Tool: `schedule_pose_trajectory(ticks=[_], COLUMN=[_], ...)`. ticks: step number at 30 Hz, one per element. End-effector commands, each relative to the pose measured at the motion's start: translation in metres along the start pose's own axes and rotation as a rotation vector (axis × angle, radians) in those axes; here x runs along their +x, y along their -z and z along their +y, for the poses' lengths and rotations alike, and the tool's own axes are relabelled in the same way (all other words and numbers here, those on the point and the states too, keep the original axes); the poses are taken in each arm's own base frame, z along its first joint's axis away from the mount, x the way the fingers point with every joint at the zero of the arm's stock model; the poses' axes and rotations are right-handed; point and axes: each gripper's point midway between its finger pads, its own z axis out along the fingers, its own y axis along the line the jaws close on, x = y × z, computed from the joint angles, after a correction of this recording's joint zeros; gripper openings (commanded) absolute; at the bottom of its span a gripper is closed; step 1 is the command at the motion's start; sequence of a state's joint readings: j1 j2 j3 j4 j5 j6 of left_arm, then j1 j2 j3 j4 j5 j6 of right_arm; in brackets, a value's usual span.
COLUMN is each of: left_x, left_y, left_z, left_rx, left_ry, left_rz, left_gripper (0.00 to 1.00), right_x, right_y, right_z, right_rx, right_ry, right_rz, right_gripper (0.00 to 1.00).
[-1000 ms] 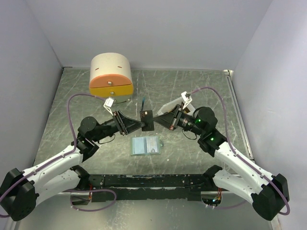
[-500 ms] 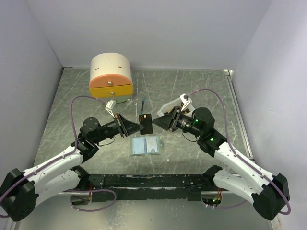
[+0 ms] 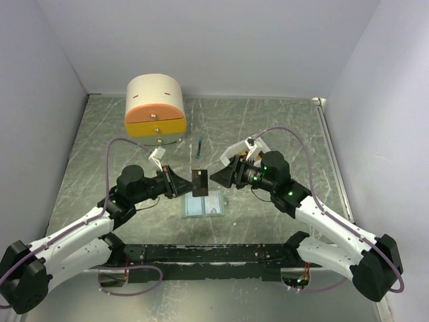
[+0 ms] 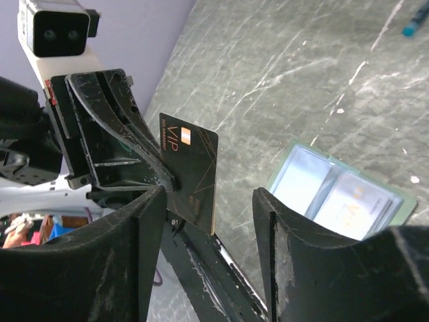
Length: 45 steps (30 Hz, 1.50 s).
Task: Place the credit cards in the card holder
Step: Pick up the credit card from the storage box.
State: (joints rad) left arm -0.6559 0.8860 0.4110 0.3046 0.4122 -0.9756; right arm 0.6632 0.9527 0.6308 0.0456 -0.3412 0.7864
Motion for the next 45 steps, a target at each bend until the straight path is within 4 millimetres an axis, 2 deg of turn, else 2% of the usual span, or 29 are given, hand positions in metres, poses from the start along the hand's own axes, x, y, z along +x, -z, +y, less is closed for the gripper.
schedule_pose_trajectory(ticks=[1, 3, 7, 13, 17, 23, 25, 35, 39, 45], left_x=[0.006, 0.011, 0.016, 0.018, 0.022, 0.022, 0.022, 0.025, 0.025, 0.024], left_y=[0.008, 0.013, 0.019, 0.023, 0.018, 0.008, 0.008, 0.008, 0.01, 0.012], left_z=[-0.022, -0.031, -0.048, -0.06, -0.053, -0.017, -0.012, -0.011, -0.008, -0.015], left_rx=[0.128, 0.194, 0.312, 0.419, 0.395, 0.19, 0.156, 0.156, 0.14, 0.174], left_ry=[-0.026, -0.027, -0.017, 0.013, 0.022, -0.001, -0.009, -0.012, -0.02, -0.027], left_rz=[0.021, 0.042, 0.049, 0.053, 0.071, 0.061, 0.059, 0.076, 0.07, 0.067], left_gripper=[0.07, 0.07, 0.07, 0.08, 0.1, 0.17, 0.19, 0.23, 0.22, 0.16], right_x=[0.007, 0.014, 0.021, 0.026, 0.024, 0.016, 0.016, 0.018, 0.015, 0.016], right_y=[-0.002, 0.0, 0.002, 0.003, 0.009, 0.02, 0.02, 0.018, 0.018, 0.02], right_z=[0.024, 0.029, 0.043, 0.067, 0.076, 0.083, 0.084, 0.085, 0.083, 0.083], right_rx=[-0.154, -0.197, -0.274, -0.363, -0.4, -0.412, -0.415, -0.441, -0.418, -0.423], right_ry=[0.037, 0.021, 0.014, 0.02, 0.013, 0.002, -0.008, -0.037, -0.026, -0.029], right_rz=[0.024, 0.041, 0.048, 0.073, 0.06, 0.015, 0.018, 0.02, 0.005, 0.002], right_gripper=[0.61, 0.65, 0.66, 0.57, 0.47, 0.36, 0.33, 0.15, 0.13, 0.06])
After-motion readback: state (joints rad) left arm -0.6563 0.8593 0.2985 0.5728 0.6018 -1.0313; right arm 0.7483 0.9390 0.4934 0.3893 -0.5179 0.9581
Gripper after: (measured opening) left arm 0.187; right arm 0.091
